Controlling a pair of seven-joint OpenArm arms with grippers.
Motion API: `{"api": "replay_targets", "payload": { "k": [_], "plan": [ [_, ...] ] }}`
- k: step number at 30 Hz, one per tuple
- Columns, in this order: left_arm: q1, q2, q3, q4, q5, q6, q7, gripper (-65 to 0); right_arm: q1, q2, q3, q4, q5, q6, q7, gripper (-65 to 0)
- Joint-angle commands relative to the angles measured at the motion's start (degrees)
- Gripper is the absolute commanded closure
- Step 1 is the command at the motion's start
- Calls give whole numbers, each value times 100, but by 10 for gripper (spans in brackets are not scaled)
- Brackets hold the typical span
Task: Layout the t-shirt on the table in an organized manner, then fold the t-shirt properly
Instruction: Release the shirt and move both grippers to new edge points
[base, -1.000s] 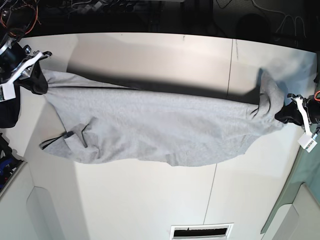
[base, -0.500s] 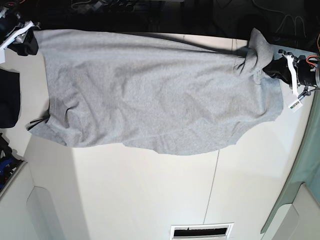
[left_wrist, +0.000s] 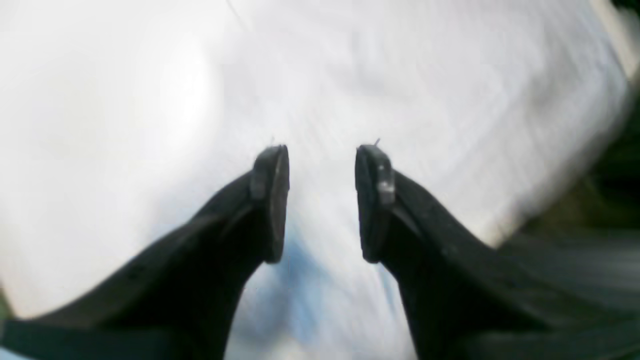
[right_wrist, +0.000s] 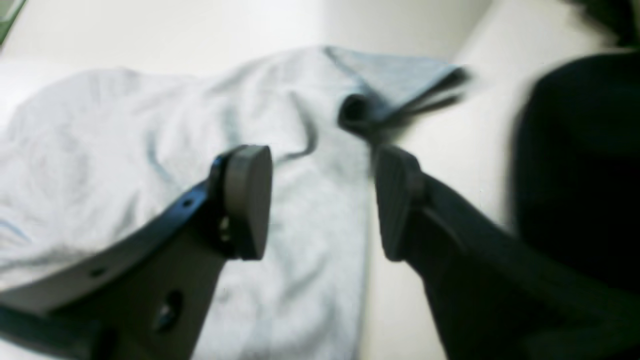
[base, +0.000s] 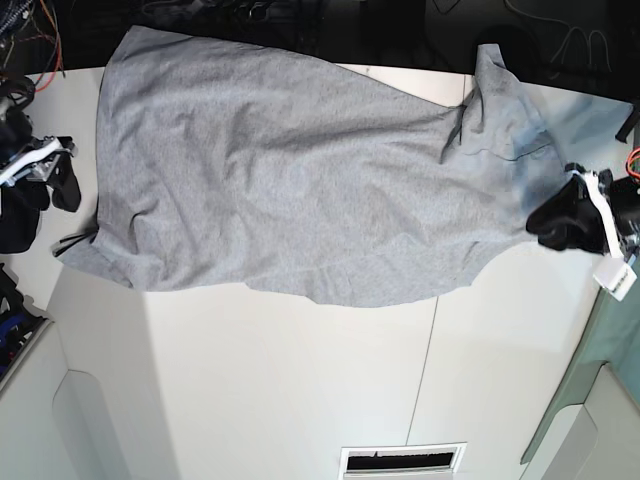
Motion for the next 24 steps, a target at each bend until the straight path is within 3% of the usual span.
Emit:
{"api": "replay_targets", "payload": {
  "k": [1, 3, 7, 10, 13, 16, 20, 24],
  "plan": [
    [-175, 33, -46, 55, 184, -28, -310, -249, 131, 61, -175, -140, 70, 17, 114, -327],
    [-439, 306, 50, 0, 892, -28, -739, -249, 302, 61, -623, -581, 68, 24, 133, -303],
    [-1161, 765, 640, -680, 2046, 96, -1272, -249, 610, -149, -1434, -1220, -422, 26, 229, -139],
    [-1746, 1058, 1226, -1545, 3045, 393, -1856, -249, 673, -372, -1766, -1384, -719, 24, 365, -137],
    [-2391, 1283, 1718, -2653, 3880, 981, -2387, -250, 673, -533, -1886, -1386, -802, 26, 334, -173],
    [-3032, 1473, 2068, -3847, 4118, 1054, -2618, -257, 673, -678, -1886, -1384, -811, 24, 337, -239],
    [-3530, 1591, 2417, -4883, 4096, 1049, -2999, -257, 669, -791, -1888, -1384, -813, 24, 221, -244],
    [-3617, 1725, 2422, -5108, 3840, 555, -2896, -257, 671, -828, -1888, -1384, -811, 24, 125, -244]
  ]
}}
